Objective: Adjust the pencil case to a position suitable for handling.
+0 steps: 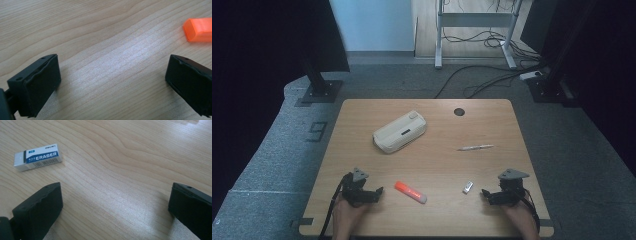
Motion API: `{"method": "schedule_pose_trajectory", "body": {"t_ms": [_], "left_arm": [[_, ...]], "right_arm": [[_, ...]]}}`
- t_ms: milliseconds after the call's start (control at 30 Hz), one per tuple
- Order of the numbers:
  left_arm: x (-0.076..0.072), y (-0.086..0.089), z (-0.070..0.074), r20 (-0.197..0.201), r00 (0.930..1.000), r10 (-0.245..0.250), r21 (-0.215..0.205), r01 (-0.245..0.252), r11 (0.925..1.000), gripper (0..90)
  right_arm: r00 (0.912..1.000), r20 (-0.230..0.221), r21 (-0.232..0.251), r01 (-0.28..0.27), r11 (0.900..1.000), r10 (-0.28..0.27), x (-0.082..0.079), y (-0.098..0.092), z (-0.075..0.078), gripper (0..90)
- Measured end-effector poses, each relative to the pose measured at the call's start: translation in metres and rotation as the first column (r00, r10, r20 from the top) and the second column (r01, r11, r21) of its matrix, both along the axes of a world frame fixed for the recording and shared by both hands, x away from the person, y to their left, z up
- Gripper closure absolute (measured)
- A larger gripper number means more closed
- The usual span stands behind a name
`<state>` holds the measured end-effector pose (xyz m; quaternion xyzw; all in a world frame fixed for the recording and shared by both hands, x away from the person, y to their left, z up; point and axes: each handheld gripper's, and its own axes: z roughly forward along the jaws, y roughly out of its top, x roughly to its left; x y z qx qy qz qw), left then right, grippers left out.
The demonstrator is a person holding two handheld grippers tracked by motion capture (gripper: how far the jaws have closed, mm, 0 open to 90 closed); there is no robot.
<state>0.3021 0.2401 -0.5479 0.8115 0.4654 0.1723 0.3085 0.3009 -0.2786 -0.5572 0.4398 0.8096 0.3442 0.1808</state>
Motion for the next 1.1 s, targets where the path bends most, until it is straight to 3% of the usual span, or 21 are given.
{"method": "schedule_pose_trajectory", "body": {"t_ms": [500,667,1100], "left_arm": [[0.0015,-0.0011,0.0001,0.003,1.0,-0.004,-0.004,0.004,1.0,2.6],[0.0006,-0.0024,0.0001,0.006,0.999,-0.045,-0.002,0.045,0.999,3.4],[0.0007,-0.0018,0.0002,0.005,0.9985,-0.055,-0.004,0.055,0.9985,3.5]], "right_arm": [[1.0,0.006,0.005,-0.004,1.0,0.004,-0.0022,0.0013,0.0003,2.1],[0.9998,0.013,0.008,-0.016,1.0,0.016,-0.0029,0.0011,0.0005,4.1],[0.9997,0.016,0.008,-0.017,1.0,0.017,-0.0032,0.0011,0.0007,5.2]]}}
